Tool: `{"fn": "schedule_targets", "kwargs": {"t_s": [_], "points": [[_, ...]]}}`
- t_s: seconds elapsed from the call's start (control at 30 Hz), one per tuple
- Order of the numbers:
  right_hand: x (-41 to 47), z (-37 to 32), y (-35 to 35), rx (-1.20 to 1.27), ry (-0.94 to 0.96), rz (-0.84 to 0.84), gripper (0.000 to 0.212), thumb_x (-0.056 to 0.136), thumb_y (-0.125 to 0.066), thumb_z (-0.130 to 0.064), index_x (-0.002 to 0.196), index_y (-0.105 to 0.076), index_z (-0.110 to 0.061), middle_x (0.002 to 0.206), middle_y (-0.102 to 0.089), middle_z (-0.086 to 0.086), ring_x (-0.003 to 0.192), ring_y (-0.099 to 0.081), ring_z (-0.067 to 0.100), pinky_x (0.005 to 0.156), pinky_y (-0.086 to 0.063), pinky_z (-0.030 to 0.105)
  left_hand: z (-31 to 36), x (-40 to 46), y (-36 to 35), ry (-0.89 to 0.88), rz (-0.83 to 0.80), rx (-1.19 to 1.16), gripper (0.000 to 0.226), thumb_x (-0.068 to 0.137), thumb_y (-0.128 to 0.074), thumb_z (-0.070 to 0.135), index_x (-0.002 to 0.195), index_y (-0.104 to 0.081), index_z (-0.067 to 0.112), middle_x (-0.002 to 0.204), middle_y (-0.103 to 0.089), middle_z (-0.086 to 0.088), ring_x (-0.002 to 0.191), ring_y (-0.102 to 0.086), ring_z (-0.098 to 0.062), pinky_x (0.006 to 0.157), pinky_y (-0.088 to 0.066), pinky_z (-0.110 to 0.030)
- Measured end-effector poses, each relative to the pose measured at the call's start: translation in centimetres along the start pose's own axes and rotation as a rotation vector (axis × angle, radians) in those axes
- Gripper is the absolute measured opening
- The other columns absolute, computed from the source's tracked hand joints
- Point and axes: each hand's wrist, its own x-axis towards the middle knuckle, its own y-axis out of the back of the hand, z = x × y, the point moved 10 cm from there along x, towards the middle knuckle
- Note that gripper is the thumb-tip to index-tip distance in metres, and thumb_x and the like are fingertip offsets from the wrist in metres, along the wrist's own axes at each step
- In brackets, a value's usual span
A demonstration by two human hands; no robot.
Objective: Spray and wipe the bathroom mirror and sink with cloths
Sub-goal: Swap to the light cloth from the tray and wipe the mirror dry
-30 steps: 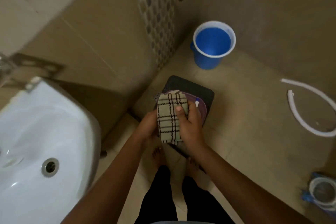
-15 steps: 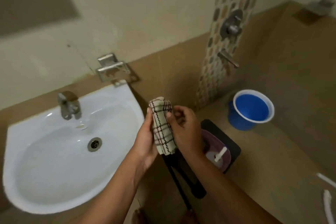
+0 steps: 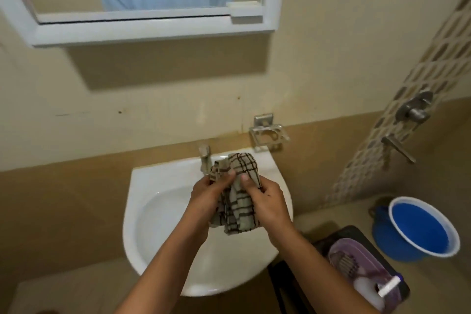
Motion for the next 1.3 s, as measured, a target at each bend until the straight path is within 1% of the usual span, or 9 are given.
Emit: {"fn": "schedule_targets", "kwargs": {"t_s": [0.23,0.4,0.57,0.73,0.87,1.0,1.07,1.17,1.3], "points": [[0.1,-1.6,-7.2,0.146,-0.085,-0.014,0.031,0.102,-0.049,-0.038,0.096,-0.074,-0.021,0.091,-0.078,0.0,0.086,-0.075,0.018,0.078,-0.061,0.038,0.5,0.4,9.4,-0.028,0.082,-0.039,0.019,0.095,-0.063,0.017,0.112,-0.07,0.015,0.103,-0.077,-0.005,0.092,-0.075,-0.023,0.082,-0.06,-0.043],[0.0,-0.9,-8.3,0.139,-0.077,-0.024,0.019,0.091,-0.069,-0.021,0.107,-0.07,-0.012,0.098,-0.077,0.004,0.093,-0.074,0.023,0.079,-0.061,0.038,-0.2,0.4,11.7,-0.023,0.103,-0.039,0.018,0.093,-0.064,0.013,0.11,-0.07,0.012,0.102,-0.077,-0.007,0.092,-0.075,-0.025,0.083,-0.06,-0.045],[0.3,-1.7,-7.1,-0.146,0.029,0.119,0.012,0.089,-0.072,-0.026,0.097,-0.067,-0.02,0.09,-0.075,-0.003,0.085,-0.072,0.014,0.075,-0.06,0.034,2.2,-1.7,14.2,-0.255,0.469,0.37,0.022,0.092,-0.066,0.033,0.111,-0.062,0.023,0.107,-0.066,0.009,0.098,-0.063,-0.013,0.081,-0.052,-0.031],[-2.4,-4.9,-9.6,-0.277,0.212,0.018,0.024,0.092,-0.067,-0.026,0.114,-0.061,-0.036,0.094,-0.067,-0.021,0.085,-0.066,-0.001,0.065,-0.052,0.01,4.2,-1.8,8.3,-0.252,0.136,0.239,0.054,0.073,-0.064,0.071,0.101,-0.073,0.026,0.094,-0.076,0.006,0.09,-0.072,-0.009,0.082,-0.059,-0.035],[-3.7,-6.9,-10.0,-0.257,0.373,-0.132,0.035,0.086,-0.071,-0.025,0.119,-0.066,-0.034,0.104,-0.071,-0.018,0.099,-0.065,-0.002,0.086,-0.056,0.022,6.0,-0.6,8.9,-0.266,0.206,0.085,0.021,0.084,-0.07,0.026,0.105,-0.073,0.024,0.096,-0.078,0.003,0.095,-0.074,-0.019,0.086,-0.059,-0.04],[-0.7,-7.5,-3.3,-0.018,0.349,0.09,0.053,0.07,-0.078,-0.052,0.118,-0.06,-0.037,0.117,-0.065,-0.016,0.111,-0.061,0.005,0.095,-0.055,0.042,8.9,-0.5,8.5,-0.228,0.003,0.036,0.021,0.092,-0.06,0.012,0.109,-0.071,0.007,0.102,-0.077,-0.012,0.101,-0.071,-0.034,0.09,-0.056,-0.048],[1.1,-7.4,-3.7,0.211,0.259,-0.136,0.081,0.067,-0.079,-0.058,0.138,-0.048,-0.032,0.137,-0.057,-0.006,0.128,-0.053,0.016,0.106,-0.046,0.052,11.4,-1.0,7.3,-0.249,-0.197,-0.024,0.027,0.087,-0.061,0.015,0.108,-0.071,0.0,0.106,-0.074,-0.019,0.098,-0.071,-0.035,0.09,-0.056,-0.045],[0.0,-10.0,-7.8,0.566,0.201,-0.654,0.094,0.076,-0.077,-0.054,0.15,-0.034,-0.015,0.148,-0.049,0.014,0.137,-0.045,0.034,0.108,-0.042,0.055,15.4,-1.5,5.4,-0.275,-0.372,-0.08,0.027,0.078,-0.059,0.008,0.098,-0.072,-0.004,0.095,-0.074,-0.02,0.082,-0.072,-0.029,0.078,-0.059,-0.037],[-1.4,-15.9,-10.6,0.809,0.172,-0.781,0.089,0.078,-0.082,-0.035,0.147,-0.035,-0.004,0.144,-0.051,0.023,0.132,-0.051,0.037,0.102,-0.049,0.05,21.0,-2.0,4.1,-0.357,-0.313,0.1,0.028,0.08,-0.064,0.004,0.103,-0.066,-0.01,0.093,-0.073,-0.02,0.08,-0.071,-0.026,0.074,-0.058,-0.031]]}}
